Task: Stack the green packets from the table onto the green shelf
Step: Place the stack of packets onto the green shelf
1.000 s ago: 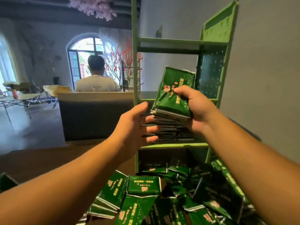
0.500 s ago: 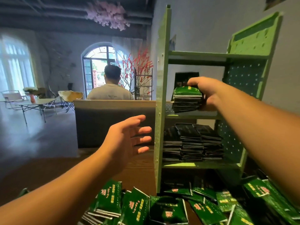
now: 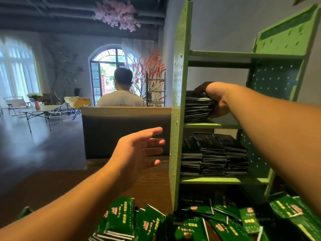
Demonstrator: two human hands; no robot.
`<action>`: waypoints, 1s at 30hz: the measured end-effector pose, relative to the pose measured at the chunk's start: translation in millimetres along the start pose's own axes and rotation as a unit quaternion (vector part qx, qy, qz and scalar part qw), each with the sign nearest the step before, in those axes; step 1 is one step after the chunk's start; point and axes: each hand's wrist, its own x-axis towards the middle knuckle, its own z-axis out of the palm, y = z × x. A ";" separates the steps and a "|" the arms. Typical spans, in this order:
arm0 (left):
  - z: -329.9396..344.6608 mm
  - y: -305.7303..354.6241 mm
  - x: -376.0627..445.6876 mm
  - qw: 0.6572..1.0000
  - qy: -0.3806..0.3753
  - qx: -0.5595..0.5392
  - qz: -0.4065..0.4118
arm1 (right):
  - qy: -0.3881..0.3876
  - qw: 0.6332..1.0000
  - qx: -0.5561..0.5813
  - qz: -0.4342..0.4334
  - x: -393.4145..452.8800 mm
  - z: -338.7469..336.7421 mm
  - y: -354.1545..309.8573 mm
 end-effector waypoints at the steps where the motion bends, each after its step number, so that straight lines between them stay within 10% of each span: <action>1: -0.2 -0.5 0.2 1.000 0.001 -0.001 0.000 | 0.006 1.000 -0.020 -0.002 1.0 0.4 -1.2; 18: 2.4 4.7 -8.2 1.000 -0.007 -0.018 -0.003 | -0.077 0.966 0.238 -0.058 9.5 4.6 10.7; 30: 25.9 2.1 -31.1 0.999 -0.008 -0.047 -0.018 | 0.130 0.967 0.097 -0.199 1.2 -26.6 48.4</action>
